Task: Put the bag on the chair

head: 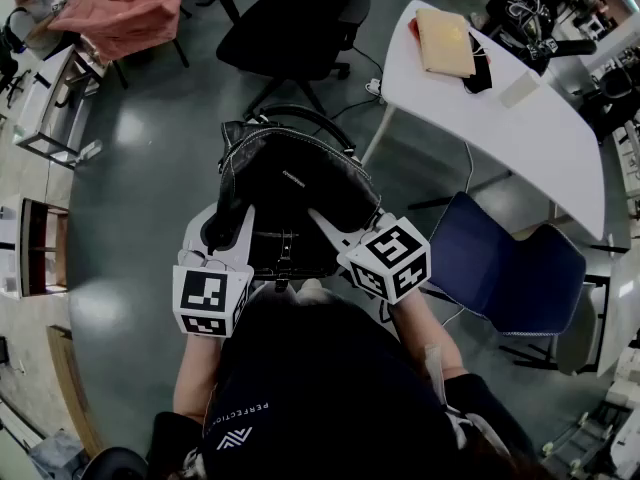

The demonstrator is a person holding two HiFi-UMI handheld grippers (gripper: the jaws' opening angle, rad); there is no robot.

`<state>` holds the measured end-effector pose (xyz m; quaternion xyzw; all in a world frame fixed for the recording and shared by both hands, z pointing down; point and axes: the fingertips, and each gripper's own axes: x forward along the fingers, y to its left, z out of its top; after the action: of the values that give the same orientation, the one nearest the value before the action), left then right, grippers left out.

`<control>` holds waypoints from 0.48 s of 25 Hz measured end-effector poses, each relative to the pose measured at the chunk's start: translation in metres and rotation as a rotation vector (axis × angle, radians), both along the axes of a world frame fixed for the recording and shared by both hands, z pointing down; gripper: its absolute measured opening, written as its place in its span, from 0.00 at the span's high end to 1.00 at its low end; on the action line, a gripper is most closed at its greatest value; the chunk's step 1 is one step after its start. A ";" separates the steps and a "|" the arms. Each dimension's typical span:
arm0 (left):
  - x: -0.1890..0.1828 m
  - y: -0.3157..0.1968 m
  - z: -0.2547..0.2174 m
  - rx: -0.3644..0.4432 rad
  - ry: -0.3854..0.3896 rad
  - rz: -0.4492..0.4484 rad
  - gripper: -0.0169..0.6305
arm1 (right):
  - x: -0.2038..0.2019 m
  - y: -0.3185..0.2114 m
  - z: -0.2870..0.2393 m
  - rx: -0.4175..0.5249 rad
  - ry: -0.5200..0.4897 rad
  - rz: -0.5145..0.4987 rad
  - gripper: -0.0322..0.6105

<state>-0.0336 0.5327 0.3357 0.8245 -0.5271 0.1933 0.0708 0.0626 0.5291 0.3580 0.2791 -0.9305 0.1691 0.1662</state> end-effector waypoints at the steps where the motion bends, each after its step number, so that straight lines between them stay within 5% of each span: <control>1: 0.001 0.001 0.001 -0.004 0.000 -0.001 0.84 | 0.001 0.001 0.001 -0.002 0.000 -0.004 0.89; 12: 0.003 -0.002 0.012 -0.052 -0.009 0.010 0.84 | 0.003 -0.002 0.014 -0.071 -0.024 0.003 0.89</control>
<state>-0.0304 0.5307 0.3480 0.8241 -0.5181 0.2111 0.0889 0.0654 0.5273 0.3721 0.2723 -0.9255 0.2057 0.1643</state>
